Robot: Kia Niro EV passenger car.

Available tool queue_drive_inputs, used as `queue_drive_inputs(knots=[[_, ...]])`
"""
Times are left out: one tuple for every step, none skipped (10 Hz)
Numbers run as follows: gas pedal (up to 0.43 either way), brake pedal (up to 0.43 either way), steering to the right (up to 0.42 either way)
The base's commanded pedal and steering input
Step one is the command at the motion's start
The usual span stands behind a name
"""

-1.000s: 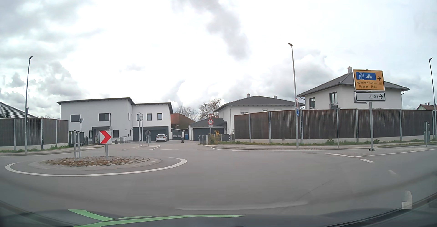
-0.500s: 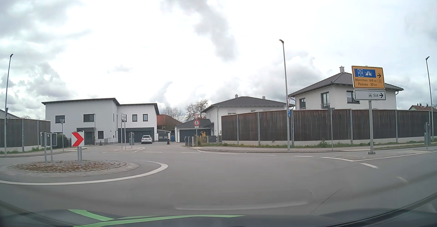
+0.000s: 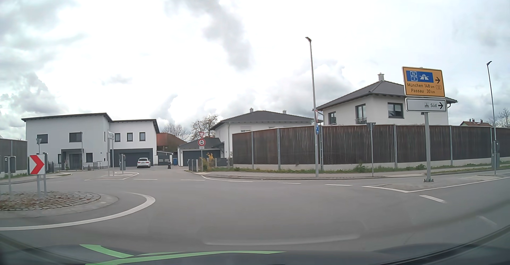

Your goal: Follow the waypoints while adhering to traffic rules and regulations

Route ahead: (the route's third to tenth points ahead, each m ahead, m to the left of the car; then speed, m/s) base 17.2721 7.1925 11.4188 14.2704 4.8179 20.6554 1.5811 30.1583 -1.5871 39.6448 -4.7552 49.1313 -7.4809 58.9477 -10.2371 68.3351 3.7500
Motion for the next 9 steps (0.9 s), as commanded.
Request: queue_drive_inputs(knots=[[0.280,0.000,0.187],[0.260,0.000,0.177],[0.248,0.000,0.162],[0.209,0.000,0.138],[0.150,0.000,0.104],[0.130,0.000,0.058],[0.130,0.000,0.010],[0.130,0.000,-0.042],[0.130,0.000,-0.079]])
